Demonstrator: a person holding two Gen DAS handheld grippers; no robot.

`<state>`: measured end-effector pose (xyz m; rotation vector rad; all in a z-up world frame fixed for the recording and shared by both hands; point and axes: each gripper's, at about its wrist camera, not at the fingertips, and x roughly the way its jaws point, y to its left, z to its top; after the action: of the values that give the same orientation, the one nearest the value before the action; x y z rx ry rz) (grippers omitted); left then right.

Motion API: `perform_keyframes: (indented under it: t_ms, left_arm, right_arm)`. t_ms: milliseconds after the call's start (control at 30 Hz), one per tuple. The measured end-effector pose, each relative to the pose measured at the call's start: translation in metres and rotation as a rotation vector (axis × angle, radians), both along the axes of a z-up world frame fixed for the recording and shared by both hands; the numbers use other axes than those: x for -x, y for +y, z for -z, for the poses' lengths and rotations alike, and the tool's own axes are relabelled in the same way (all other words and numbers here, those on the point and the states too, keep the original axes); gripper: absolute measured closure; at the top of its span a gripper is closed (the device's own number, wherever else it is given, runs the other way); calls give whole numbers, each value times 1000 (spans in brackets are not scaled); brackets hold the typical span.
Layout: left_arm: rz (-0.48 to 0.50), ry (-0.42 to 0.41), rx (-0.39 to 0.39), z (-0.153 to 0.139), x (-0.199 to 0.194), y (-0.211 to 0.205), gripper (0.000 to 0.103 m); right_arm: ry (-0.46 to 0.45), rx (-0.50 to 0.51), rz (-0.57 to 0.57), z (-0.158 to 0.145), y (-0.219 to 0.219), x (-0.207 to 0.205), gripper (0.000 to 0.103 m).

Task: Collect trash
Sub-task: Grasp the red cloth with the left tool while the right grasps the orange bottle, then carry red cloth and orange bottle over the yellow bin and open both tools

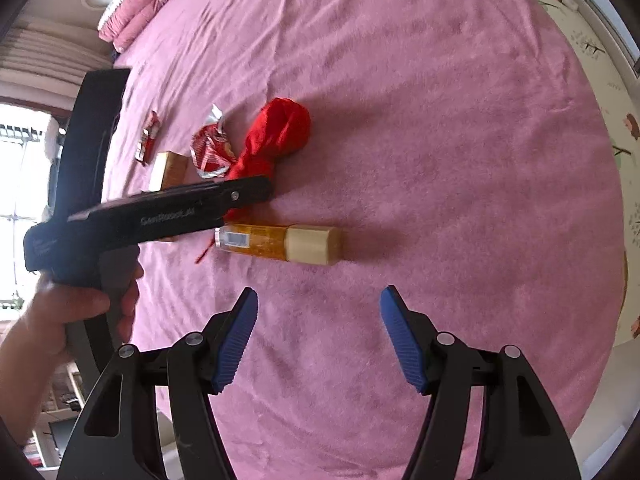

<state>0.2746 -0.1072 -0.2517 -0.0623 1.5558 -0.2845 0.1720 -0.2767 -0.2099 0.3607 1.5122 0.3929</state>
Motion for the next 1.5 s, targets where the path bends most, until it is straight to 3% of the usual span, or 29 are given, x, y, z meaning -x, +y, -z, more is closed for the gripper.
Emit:
perform_keyframes:
  t_ms: [67,100,233,533,667,900,1033,1133,1267,1367,1500]
  left_arm:
    - [10,18,9,8,-5,-3,28]
    - [13,30,9,12,-8,-4,39]
    - [21,43,-24,22,-11,-5,62]
    - [-47,-2,66,-5,1,33,65]
    - [-125,-12,90,-16,19,63,65]
    - [-254,18,101,-14,54,100,65]
    - [-316,47,118,-10,67,110,65]
    - [-342,62,123,-8,74,114,65]
    - [-361,71,134,-12,84,112,65]
    - [-361,79,141,-12,88,104,65]
    - [-348,84,159,-16,99,86,65]
  right_arm:
    - [2,23,-23,4,3,-5,41]
    - [2,26,-27,5,4,-6,41]
    - [-12,42,-58,8,12,-14,40]
    - [-100,66,-275,9,60,-25,39]
    - [-163,136,-406,10,86,-28,37]
    - [-206,202,-590,26,121,-27,36]
    - [-177,236,-658,46,139,-27,39]
    - [-159,289,-648,59,144,-29,50]
    - [-108,238,-502,55,125,-38,65]
    - [-8,147,-314,54,92,-41,68]
    - [39,68,-155,44,54,-28,69]
